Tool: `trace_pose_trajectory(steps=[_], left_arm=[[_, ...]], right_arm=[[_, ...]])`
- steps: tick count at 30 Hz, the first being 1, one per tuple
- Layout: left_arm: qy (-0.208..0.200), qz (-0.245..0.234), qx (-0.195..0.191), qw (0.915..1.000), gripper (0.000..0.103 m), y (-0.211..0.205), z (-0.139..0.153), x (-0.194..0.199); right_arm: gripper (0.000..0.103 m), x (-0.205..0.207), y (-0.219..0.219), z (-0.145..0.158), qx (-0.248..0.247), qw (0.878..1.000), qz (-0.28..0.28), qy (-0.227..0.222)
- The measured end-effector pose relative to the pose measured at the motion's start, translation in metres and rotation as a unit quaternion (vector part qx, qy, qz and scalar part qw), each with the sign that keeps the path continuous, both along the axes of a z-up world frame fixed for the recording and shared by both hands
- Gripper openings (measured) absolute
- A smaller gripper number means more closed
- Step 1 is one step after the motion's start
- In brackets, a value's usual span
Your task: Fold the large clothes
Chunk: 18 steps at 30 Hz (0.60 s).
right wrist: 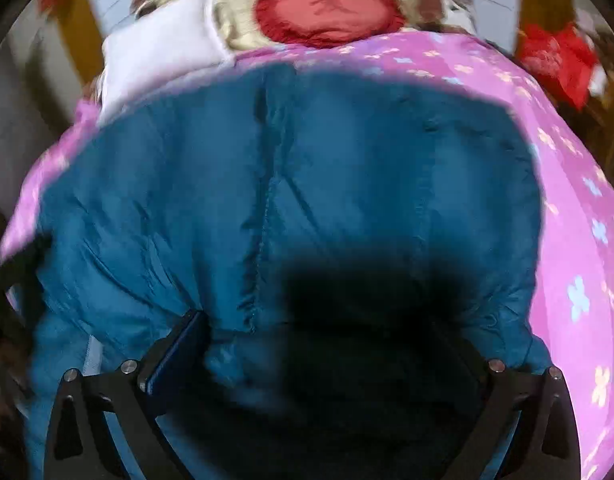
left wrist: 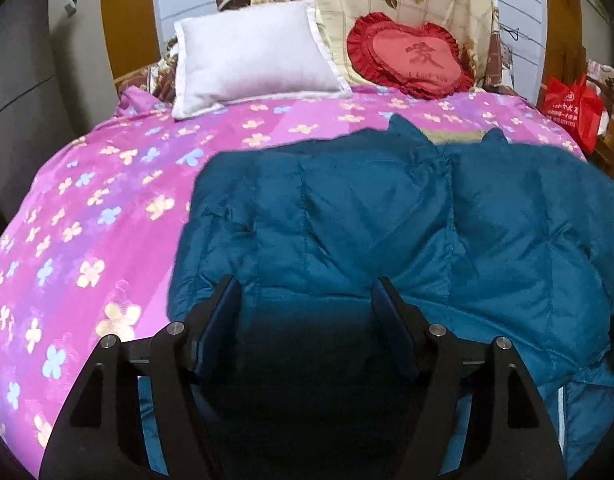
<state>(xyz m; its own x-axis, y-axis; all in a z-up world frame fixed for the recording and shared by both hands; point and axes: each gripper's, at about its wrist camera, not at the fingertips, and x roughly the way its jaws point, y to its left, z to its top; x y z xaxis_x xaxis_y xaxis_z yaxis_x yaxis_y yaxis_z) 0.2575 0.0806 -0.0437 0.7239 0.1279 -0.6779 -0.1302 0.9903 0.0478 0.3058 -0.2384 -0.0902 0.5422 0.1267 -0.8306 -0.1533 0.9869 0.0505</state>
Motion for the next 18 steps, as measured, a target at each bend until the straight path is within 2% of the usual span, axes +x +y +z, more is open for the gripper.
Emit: trace_pose_trajectory(steps=[3,5,7,8,10,12,13,15,17,18], left_arm=[[-0.022,0.007,-0.037,0.9991,0.07,0.004,0.022,-0.005],[-0.043,0.01,-0.054,0.9975,0.07,0.005,0.041,-0.002],[-0.049,0.003,-0.046,0.9977,0.07,0.0,0.051,0.01],[-0.044,0.0,-0.022,0.9988,0.07,-0.006,0.05,0.022],[-0.01,0.005,0.008,0.9999,0.07,-0.011,0.035,0.042],[0.036,0.015,0.009,0.9992,0.071,-0.006,0.013,0.055],[0.051,0.014,-0.005,0.9986,0.072,-0.001,0.001,0.058],[0.041,0.009,-0.015,0.999,0.076,0.001,-0.006,0.055],[0.044,0.003,-0.014,0.9989,0.078,-0.001,-0.009,0.055],[0.048,0.001,-0.013,0.9988,0.079,-0.001,-0.01,0.055]], right_arm=[[0.101,0.005,0.002,0.013,-0.012,1.0,0.001,0.019],[0.097,0.0,0.006,0.045,-0.022,0.999,0.01,-0.035],[0.097,-0.001,0.003,0.076,-0.003,0.995,-0.005,-0.099],[0.098,0.003,0.001,0.086,0.01,0.993,-0.022,-0.118],[0.1,0.023,-0.003,0.092,0.027,0.99,-0.054,-0.129],[0.102,0.047,-0.003,0.079,0.027,0.991,-0.073,-0.11],[0.102,0.056,-0.003,0.066,0.033,0.993,-0.077,-0.088],[0.103,0.076,-0.002,0.028,0.04,0.997,-0.068,-0.023],[0.103,0.064,0.001,0.018,0.028,0.996,-0.061,-0.06],[0.103,0.066,-0.001,0.016,0.033,0.996,-0.065,-0.058]])
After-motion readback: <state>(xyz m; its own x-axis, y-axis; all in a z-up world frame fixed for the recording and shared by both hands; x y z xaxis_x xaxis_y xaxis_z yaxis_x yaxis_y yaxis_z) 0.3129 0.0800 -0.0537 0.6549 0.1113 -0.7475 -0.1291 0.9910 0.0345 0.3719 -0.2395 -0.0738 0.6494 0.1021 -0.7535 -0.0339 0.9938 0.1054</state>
